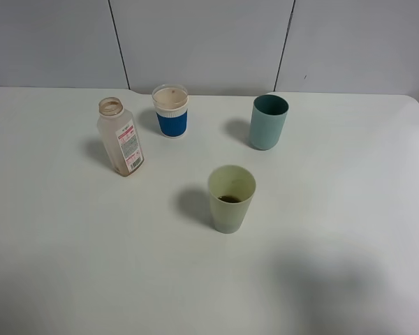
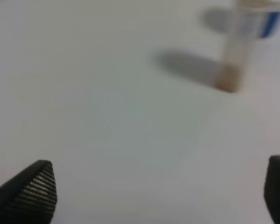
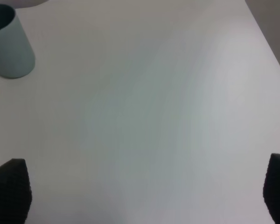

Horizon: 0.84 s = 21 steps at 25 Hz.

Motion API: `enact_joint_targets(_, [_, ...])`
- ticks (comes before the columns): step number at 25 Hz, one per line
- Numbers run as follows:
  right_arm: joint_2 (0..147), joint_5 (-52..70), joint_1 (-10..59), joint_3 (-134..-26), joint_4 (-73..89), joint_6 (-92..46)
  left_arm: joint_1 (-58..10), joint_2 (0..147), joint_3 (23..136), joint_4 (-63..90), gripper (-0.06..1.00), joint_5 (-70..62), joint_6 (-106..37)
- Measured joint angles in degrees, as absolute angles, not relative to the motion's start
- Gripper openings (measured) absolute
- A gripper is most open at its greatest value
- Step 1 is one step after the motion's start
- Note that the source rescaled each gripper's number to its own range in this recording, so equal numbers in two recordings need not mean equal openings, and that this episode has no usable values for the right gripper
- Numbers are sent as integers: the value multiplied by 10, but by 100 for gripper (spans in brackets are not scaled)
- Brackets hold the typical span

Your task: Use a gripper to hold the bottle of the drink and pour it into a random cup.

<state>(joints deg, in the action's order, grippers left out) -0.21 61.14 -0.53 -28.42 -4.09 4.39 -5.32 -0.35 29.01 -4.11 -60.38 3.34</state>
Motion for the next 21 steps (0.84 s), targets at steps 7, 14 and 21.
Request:
enact_joint_targets(7, [-2, 611, -5, -284, -41, 44, -24, -4, 290, -7, 81, -604, -5])
enact_joint_targets(14, [-2, 611, -5, -284, -41, 44, -24, -4, 290, -6, 81, -604, -7])
enact_joint_targets(21, [-2, 611, -5, -284, -41, 44, -24, -4, 290, -6, 81, -604, -7])
